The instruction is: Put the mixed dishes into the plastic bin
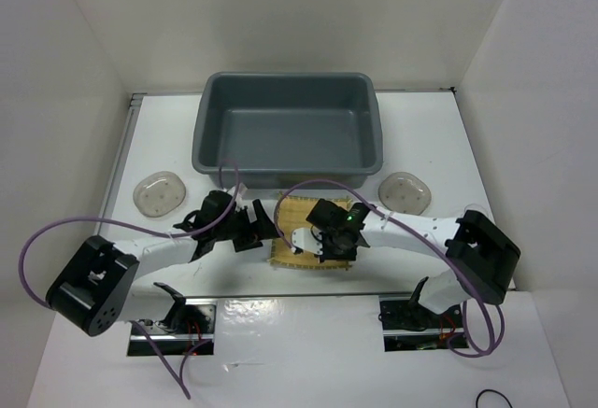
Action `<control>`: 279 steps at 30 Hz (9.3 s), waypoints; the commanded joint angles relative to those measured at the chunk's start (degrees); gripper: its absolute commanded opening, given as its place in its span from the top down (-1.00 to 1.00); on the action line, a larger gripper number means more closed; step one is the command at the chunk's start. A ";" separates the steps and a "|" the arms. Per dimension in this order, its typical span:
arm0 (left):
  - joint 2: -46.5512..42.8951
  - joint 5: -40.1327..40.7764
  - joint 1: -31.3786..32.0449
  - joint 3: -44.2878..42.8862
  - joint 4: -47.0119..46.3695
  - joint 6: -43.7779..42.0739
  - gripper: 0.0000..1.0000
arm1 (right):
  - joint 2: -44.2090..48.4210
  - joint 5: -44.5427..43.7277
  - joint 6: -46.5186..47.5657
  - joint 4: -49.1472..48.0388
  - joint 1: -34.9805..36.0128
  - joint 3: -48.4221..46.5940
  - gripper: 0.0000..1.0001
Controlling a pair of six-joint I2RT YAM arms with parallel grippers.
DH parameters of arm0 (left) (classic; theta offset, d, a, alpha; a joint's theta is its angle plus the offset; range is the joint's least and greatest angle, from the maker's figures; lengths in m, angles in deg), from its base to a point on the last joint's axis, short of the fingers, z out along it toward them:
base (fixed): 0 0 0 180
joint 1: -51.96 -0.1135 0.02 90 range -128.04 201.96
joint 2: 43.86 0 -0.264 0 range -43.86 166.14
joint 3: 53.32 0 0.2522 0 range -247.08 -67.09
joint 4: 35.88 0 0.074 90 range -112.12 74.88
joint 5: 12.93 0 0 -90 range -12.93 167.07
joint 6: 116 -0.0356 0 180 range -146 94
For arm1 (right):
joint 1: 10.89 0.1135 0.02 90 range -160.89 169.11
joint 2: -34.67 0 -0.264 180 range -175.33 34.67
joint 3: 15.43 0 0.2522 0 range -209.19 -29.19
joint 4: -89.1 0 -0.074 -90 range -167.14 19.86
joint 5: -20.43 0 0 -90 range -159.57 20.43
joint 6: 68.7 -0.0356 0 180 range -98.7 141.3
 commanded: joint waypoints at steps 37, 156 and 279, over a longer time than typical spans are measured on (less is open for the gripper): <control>36.17 -32.92 -4.37 -0.68 -36.77 -13.45 1.00 | -8.05 4.86 2.84 -1.08 0.59 -8.84 1.00; -8.47 19.62 -3.14 -49.03 53.95 -21.01 -1.00 | -9.60 15.67 -1.11 19.76 -73.95 -30.47 -0.97; -24.91 34.72 -6.29 -33.89 54.46 -19.45 -1.00 | -45.20 -5.00 -18.15 35.22 -32.29 -125.99 -0.26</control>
